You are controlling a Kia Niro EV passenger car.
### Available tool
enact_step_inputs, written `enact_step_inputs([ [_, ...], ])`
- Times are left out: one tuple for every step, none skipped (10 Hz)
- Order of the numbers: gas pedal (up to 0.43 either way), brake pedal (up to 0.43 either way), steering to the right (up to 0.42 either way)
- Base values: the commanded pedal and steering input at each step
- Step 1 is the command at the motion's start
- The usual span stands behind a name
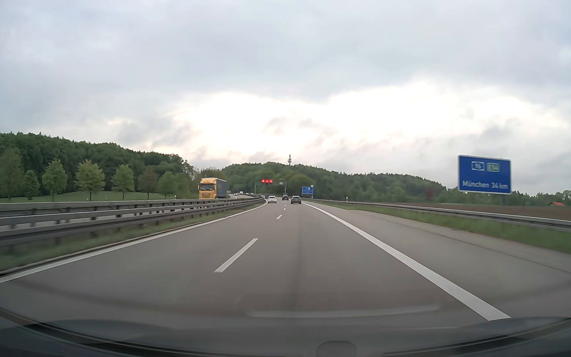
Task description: Follow the waypoints while adhering to traffic rules and regulations
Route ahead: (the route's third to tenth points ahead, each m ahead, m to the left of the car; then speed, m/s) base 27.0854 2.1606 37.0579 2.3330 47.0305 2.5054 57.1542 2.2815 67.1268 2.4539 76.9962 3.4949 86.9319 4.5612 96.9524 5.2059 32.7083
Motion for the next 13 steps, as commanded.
enact_step_inputs([
  [0.280,0.000,-0.006],
  [0.280,0.000,-0.006],
  [0.280,0.000,-0.007],
  [0.280,0.000,-0.009],
  [0.280,0.000,-0.009],
  [0.280,0.000,-0.009],
  [0.280,0.000,-0.008],
  [0.280,0.000,-0.007],
  [0.280,0.000,-0.007],
  [0.268,0.000,-0.007],
  [0.268,0.000,-0.007],
  [0.260,0.000,-0.007],
  [0.260,0.000,-0.007],
])
